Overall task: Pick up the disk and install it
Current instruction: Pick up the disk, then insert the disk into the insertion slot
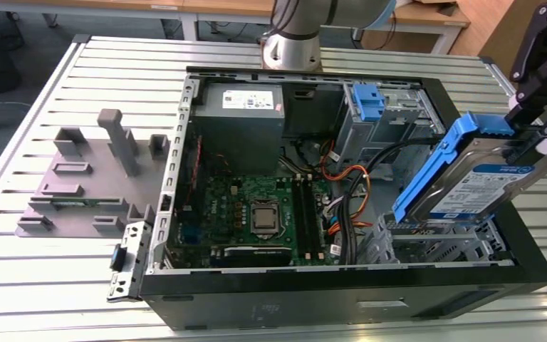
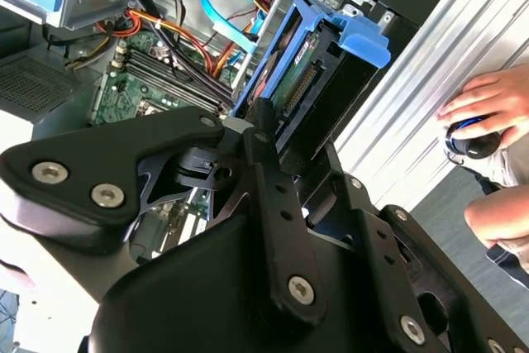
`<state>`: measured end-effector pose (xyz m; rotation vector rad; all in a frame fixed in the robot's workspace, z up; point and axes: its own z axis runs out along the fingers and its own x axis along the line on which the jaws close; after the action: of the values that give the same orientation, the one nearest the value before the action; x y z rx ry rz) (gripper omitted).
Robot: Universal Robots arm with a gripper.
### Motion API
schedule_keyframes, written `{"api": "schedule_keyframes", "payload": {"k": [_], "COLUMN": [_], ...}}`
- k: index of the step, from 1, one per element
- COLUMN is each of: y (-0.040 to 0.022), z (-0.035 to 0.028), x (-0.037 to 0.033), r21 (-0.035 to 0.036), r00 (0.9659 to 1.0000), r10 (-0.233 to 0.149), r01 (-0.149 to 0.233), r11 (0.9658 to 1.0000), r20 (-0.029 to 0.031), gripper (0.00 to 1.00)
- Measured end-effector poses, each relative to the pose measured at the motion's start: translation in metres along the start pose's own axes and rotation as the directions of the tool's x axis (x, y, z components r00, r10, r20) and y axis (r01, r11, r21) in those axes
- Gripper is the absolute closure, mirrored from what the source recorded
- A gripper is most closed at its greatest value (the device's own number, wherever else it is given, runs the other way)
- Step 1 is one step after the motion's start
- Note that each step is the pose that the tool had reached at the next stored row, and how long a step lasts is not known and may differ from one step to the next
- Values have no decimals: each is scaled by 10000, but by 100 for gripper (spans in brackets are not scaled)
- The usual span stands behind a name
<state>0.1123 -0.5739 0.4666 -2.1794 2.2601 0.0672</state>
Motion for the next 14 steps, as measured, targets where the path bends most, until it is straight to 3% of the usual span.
{"api": "schedule_keyframes", "payload": {"k": [4, 14], "y": [-1, -2], "z": [47, 76], "x": [2, 2], "r21": [0, 0], "r00": [10000, 10000], "r10": [0, -1], "r01": [0, 1], "r11": [10000, 10000], "r20": [1, 2], "gripper": [65, 65]}}
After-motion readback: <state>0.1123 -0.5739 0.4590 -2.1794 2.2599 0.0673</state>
